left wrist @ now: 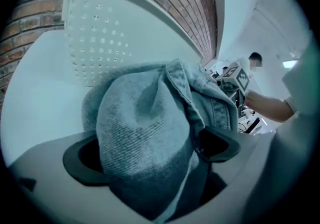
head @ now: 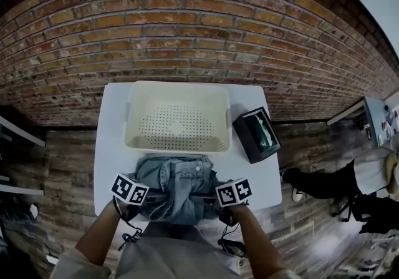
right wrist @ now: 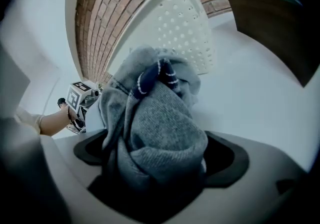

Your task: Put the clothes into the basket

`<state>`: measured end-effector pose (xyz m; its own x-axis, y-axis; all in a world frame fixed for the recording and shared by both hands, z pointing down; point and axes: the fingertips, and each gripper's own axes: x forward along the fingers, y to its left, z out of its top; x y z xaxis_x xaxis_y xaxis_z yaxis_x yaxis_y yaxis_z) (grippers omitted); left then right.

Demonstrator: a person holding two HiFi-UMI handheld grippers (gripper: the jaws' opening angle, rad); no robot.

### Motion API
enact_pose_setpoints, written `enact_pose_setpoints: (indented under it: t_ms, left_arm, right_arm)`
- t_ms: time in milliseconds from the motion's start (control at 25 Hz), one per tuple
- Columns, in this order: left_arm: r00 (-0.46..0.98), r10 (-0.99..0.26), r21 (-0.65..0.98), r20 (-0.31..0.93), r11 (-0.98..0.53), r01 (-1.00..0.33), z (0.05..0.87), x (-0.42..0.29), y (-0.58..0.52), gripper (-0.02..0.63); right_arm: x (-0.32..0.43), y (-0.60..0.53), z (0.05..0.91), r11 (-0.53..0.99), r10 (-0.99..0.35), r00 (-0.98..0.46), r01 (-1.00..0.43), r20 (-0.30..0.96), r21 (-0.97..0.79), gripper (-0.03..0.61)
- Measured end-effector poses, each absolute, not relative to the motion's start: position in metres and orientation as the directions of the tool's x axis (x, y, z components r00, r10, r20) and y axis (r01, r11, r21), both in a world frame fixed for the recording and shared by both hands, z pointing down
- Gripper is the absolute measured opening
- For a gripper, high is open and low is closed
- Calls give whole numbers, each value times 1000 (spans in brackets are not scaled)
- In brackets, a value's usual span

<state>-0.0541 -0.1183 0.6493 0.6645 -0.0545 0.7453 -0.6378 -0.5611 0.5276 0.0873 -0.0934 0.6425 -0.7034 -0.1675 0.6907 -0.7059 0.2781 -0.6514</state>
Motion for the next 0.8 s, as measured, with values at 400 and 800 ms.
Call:
enact_pose_setpoints:
  t_ms: [400,800]
  left_arm:
    - [741,7,596,672,-600,-534,642,-22,-106,542]
    - [787,7,645,617,-578,-500,622,-17,-101,358]
  right_arm:
    - [62,-93,635,342,-131,-780,-615,612,-711,455]
    - [57,-90,617,416,-138,-790,-594,598,-689,393]
